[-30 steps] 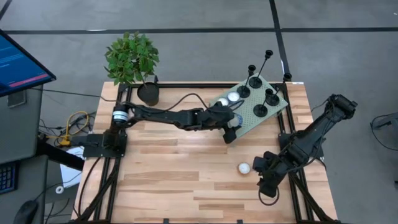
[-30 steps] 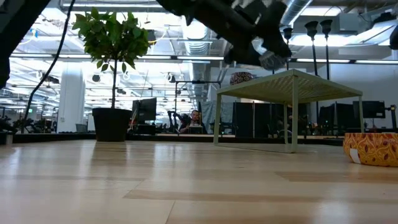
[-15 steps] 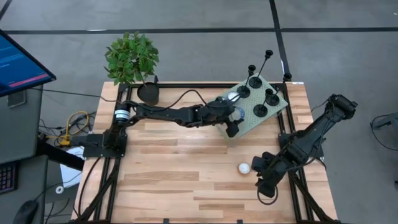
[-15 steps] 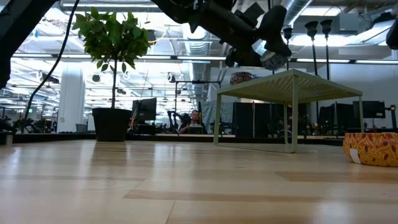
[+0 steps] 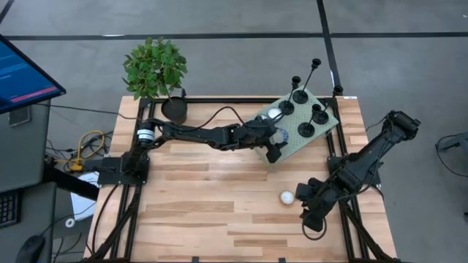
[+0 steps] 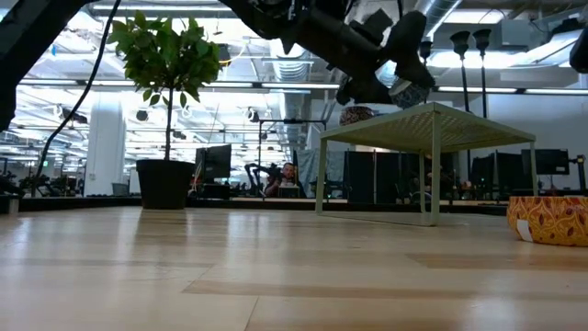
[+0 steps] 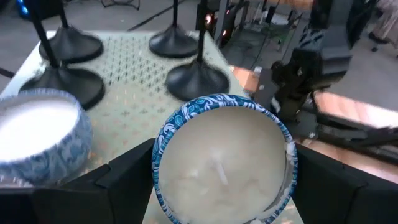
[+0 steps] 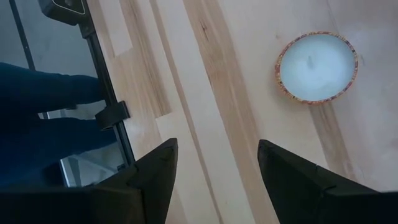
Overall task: Pick & Place candle stick holders
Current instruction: Put the blue scented candle on the shelf
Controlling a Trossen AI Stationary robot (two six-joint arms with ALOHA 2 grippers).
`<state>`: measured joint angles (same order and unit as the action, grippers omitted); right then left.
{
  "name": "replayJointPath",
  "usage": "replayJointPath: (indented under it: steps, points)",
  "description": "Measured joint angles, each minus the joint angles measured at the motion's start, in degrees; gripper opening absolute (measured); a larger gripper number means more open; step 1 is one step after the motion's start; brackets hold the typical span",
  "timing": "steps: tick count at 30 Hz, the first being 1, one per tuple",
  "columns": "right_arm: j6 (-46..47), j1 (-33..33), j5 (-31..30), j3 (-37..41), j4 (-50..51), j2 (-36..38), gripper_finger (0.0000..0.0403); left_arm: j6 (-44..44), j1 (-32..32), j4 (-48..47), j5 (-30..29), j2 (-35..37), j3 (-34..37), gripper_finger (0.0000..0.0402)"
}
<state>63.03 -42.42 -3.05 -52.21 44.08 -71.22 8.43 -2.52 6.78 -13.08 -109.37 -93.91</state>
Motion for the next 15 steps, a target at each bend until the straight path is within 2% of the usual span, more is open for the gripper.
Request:
replayJointPath:
  steps: [15]
  points:
    - [0.69, 0.20, 0.17, 0.00, -2.08, 0.00, 0.0214, -1.40, -0.11, 0.24, 4.74, -0.91, 0.02, 0.0315]
